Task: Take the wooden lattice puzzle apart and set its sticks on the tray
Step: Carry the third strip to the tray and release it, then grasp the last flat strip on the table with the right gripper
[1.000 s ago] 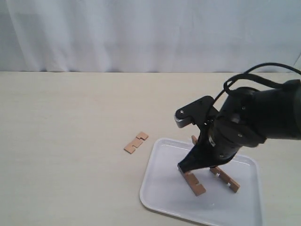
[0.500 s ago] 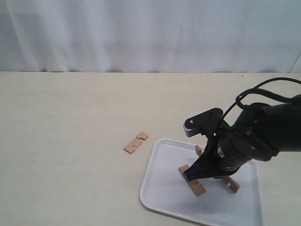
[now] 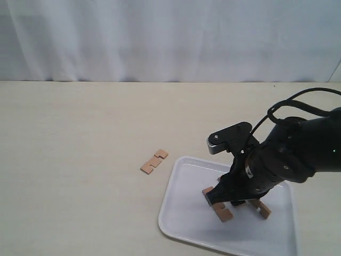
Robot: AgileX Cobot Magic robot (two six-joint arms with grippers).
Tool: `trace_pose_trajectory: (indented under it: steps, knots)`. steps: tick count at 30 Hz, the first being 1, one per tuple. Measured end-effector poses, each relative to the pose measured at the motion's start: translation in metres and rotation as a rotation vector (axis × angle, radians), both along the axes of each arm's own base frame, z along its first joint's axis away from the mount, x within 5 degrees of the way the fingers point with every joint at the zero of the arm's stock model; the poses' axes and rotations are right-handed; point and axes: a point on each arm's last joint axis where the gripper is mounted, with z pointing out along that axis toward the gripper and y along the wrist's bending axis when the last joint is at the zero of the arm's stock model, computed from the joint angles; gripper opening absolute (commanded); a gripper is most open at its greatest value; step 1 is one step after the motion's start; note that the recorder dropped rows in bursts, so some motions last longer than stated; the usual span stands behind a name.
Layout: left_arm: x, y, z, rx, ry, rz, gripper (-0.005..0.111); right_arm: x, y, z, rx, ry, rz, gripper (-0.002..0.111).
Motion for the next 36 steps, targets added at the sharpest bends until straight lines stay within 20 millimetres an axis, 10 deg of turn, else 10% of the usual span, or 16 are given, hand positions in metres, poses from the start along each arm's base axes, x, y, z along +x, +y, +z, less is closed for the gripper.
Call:
trace_pose_trajectory:
  steps: [12, 21, 36]
  knots:
    - [0.000, 0.000, 0.000, 0.000, 0.000, 0.000, 0.000, 0.017, 0.013, 0.021, 0.034, -0.051, -0.014, 0.048]
    - [0.000, 0.000, 0.000, 0.000, 0.000, 0.000, 0.000, 0.041, 0.074, 0.059, 0.041, -0.100, 0.076, 0.063]
    - [0.000, 0.000, 0.000, 0.000, 0.000, 0.000, 0.000, 0.112, 0.138, 0.001, 0.262, 0.059, -0.156, 0.069]
